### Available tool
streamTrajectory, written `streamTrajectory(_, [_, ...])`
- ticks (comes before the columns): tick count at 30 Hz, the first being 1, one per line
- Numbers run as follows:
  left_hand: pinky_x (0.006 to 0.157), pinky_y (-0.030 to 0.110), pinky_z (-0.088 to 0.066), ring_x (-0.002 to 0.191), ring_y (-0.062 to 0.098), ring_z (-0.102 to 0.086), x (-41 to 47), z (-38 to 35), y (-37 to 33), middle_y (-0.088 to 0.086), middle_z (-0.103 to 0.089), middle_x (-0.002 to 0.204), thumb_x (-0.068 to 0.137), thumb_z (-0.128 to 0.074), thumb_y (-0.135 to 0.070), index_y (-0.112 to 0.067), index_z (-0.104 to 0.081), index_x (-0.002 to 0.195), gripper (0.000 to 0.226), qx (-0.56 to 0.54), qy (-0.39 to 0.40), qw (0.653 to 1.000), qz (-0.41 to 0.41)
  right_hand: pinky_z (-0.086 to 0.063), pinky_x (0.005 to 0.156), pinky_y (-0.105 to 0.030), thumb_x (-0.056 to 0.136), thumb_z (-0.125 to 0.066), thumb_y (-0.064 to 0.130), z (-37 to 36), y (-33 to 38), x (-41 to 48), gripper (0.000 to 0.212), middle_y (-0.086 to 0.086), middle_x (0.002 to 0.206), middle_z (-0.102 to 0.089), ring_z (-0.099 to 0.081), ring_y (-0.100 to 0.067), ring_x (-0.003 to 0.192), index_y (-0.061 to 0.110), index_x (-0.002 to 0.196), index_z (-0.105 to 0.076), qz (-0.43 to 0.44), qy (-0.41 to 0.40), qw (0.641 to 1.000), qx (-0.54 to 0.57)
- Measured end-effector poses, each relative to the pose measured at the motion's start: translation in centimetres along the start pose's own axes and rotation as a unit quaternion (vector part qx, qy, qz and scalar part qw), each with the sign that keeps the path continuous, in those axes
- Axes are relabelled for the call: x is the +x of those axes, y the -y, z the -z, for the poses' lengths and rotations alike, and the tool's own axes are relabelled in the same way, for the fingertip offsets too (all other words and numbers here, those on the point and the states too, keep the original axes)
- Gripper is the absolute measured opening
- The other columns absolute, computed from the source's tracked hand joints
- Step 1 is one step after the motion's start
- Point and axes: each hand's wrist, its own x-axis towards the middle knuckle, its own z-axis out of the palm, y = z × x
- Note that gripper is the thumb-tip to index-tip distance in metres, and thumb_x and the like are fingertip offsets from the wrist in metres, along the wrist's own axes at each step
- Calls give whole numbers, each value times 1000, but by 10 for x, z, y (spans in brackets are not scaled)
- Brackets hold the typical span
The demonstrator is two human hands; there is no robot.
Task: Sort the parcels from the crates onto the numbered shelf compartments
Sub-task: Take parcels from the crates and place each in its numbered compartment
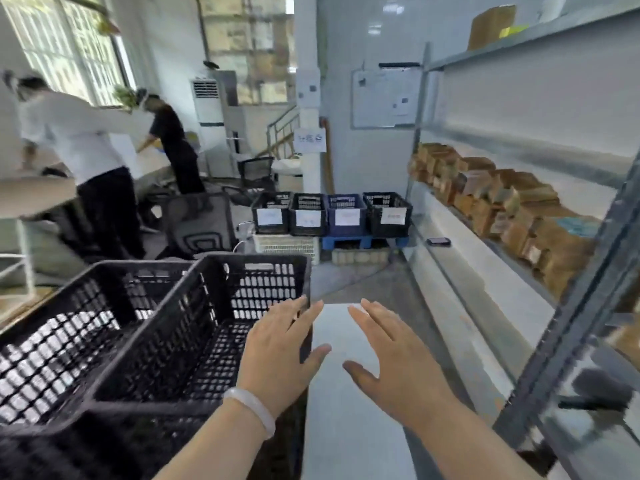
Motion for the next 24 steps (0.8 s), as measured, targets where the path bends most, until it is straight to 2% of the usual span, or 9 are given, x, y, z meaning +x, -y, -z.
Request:
streamTrajectory(2, [104,46,-47,131,22,-50,-17,19,45,-1,-55,140,87,-49,-60,-29,-53,139,60,9,5,999,31,1,113,-17,92,-47,56,-23,36,27,71,20,157,-9,-1,-3,145,40,151,-11,19,4,999,30])
streamTrajectory(7, [108,39,-43,133,17,-48,-47,52,141,-6,-52,143,89,-43,-63,-34,-50,141,60,34,13,993,110,-10,119,-25,90,-51,56,-83,120,83,72,16,156,-18,-10,-4,145,36,151,-20,70,54,993,75])
streamTrajectory(10, [108,34,-39,133,14,-47,-59,60,181,-7,-52,143,88,-43,-64,-34,-52,140,61,43,9,986,158,1,115,-19,91,-49,57,-112,144,101,72,19,156,-14,-4,0,144,40,151,-15,100,79,989,76])
streamTrajectory(12, [107,33,-36,132,15,-47,-62,62,205,-7,-52,143,88,-41,-64,-35,-52,140,61,43,8,980,193,0,118,-22,91,-47,58,-131,154,122,72,21,155,-11,1,4,142,41,151,-11,111,84,987,76])
streamTrajectory(15, [108,30,-31,132,18,-48,-62,62,236,-4,-52,144,89,-43,-63,-32,-52,140,60,60,11,973,221,7,111,-15,92,-47,57,-156,168,156,73,23,154,-7,5,8,139,40,151,-7,119,96,984,94])
streamTrajectory(19, [114,24,-15,144,15,-30,-56,67,273,-9,-36,155,92,-55,-56,-38,-39,148,61,50,13,956,289,1,114,-19,92,-47,56,-188,186,196,72,19,158,-7,1,0,145,39,152,-10,144,127,974,121])
streamTrajectory(24, [119,30,-20,147,13,-23,-45,71,317,-12,-29,157,93,-53,-57,-40,-33,150,63,42,36,945,322,-7,118,-25,93,-49,54,-223,205,233,71,15,159,-11,-3,-4,146,37,152,-13,121,159,968,149])
